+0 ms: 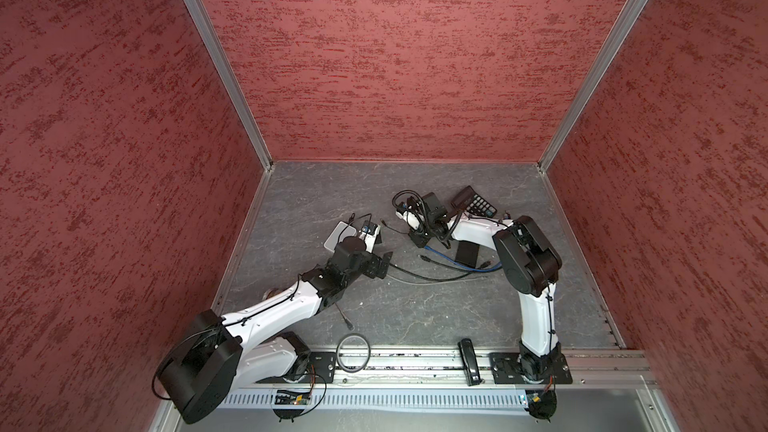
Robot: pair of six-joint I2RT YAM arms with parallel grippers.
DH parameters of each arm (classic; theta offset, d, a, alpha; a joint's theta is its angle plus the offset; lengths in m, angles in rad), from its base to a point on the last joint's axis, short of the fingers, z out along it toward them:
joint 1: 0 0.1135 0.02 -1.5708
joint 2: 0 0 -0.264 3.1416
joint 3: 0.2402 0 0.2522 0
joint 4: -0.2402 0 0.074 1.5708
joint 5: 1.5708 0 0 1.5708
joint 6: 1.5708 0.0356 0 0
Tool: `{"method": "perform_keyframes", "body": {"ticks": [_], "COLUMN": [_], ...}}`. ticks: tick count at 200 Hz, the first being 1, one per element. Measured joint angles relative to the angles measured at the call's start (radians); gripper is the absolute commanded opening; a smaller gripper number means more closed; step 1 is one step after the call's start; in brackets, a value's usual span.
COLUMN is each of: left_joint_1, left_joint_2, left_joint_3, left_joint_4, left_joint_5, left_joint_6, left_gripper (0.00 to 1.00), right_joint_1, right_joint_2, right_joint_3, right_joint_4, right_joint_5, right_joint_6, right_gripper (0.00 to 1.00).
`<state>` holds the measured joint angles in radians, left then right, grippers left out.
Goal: Insert the plug into the switch port
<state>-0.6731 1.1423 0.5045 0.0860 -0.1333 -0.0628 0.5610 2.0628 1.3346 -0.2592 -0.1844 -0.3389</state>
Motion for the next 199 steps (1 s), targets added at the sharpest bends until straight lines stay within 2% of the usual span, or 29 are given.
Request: {"method": "perform_keyframes", "body": {"ticks": [20,51,73,90,102,199], "left_joint_1": [0.003,0.006,0.006,0.006,0.006,0.013], "left_joint_2": [-0.002,-0.002,-0.003,-0.007,-0.012,-0.032], "left_joint_3": [0.000,0.000,-0.001,-0.005,-0.011,-0.031], "left_joint_4": [0.005,0.005,0.005,0.005,0.005,0.005], "left_joint_5": [0.000,0.001,0.001,0.001,0.001,0.015], "left_joint_6": [0.008,0.011,0.012,0.012,0.012,0.018], "left_gripper": [1.00,1.00,1.00,1.00,1.00,1.00], "right_joint_1": [0.000,0.000,-0.001,-0.001,-0.001,-0.001], "right_joint_2": [-0.001,-0.014,-0.025,-0.027,-0.027,0.031], "right_joint_3": [0.000,-0.002,-0.002,-0.002,-0.002,0.098], "right_joint_4": [-0.001,0.001,0.008,0.013,0.019,0.015], "right_joint_5": [-0.019,-0.041,-0.054,-0.064,-0.072,-0.113], "right_joint_6": [-0.006,-0.011,-0.014,-0.020,-0.021,-0.053], "right_gripper": [0.00,0.17,0.23,0.34,0.37,0.39]}}
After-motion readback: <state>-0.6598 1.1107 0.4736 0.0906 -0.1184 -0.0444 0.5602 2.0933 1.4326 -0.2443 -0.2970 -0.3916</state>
